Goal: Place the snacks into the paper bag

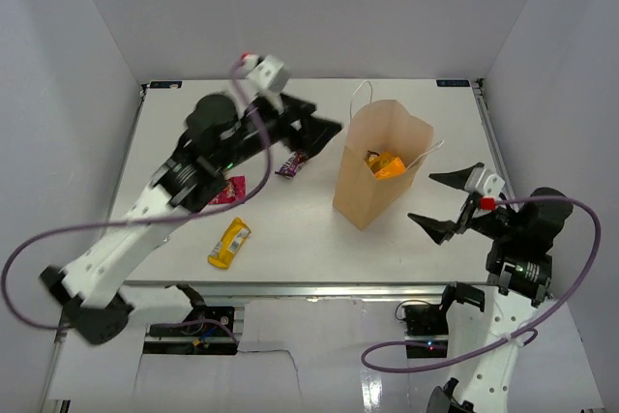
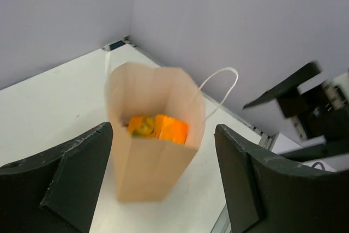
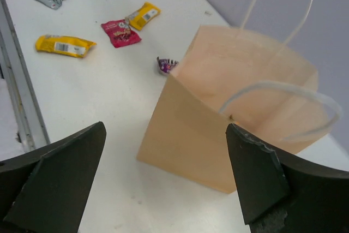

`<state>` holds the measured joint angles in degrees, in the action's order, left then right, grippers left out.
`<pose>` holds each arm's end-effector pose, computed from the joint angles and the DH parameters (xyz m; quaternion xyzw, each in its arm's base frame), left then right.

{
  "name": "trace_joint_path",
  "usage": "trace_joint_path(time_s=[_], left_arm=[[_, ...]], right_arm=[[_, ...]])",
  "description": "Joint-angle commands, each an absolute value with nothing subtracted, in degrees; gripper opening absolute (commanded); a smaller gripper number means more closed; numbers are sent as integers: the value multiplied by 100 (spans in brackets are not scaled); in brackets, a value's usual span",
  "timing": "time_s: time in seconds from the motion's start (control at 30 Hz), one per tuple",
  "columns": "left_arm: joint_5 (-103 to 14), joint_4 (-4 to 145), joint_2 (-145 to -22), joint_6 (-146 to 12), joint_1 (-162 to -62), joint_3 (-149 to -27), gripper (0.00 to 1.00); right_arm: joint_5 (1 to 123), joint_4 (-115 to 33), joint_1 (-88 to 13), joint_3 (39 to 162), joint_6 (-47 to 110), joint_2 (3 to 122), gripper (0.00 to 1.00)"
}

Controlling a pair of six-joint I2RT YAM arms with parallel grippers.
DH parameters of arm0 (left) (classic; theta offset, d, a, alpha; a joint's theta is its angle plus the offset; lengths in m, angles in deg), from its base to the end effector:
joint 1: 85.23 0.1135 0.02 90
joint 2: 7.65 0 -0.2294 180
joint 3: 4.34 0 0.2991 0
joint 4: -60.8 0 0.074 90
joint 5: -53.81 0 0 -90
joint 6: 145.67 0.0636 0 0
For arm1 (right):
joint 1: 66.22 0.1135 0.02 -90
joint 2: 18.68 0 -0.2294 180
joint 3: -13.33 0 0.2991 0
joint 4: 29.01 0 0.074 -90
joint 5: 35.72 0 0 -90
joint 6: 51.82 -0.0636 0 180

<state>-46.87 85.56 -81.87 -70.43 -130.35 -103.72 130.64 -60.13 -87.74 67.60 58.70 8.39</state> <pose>0.2491 -0.2668 0.4624 0.2474 0.6598 -0.4094 0.5795 0.1813 -0.0051 0.3485 -0.4169 0.5782 0.2293 0.6629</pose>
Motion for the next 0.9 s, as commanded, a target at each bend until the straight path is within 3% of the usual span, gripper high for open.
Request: trace_joint_path(time_s=[0.0, 0.13, 0.27, 0.3, 0.57, 0.7, 0.87], left_arm=[[-3264, 8784, -6175, -6481, -13032, -8934, 86], [-2366, 9221, -4679, -6331, -13023, -7289, 91], [-1862, 9627, -3738, -6296, -13023, -6243, 92], [-1836, 9671, -3432, -6305, -13023, -6127, 93], [-1669, 9628, -2857, -6287, -13023, -5598, 95], [-1581, 9663, -2857, -6287, -13023, -5581, 96], [-1370, 9654, -2638, -6305, -13023, -5476, 98]], right_arm=[[13761, -8757, -8749, 8112, 9124, 1005, 96], [13944, -9077, -8758, 9212, 9295, 1419, 92], [14647, -6799, -8784, 9093, 6937, 1481, 92], [14605, -5303, -8784, 8995, 6295, 1437, 92], [13087, -1678, -8302, 8880, 2563, 2508, 95], [11646, -3113, -6881, 9423, 3499, 3404, 98], [8873, -5694, -3630, 11127, 5143, 4625, 99]])
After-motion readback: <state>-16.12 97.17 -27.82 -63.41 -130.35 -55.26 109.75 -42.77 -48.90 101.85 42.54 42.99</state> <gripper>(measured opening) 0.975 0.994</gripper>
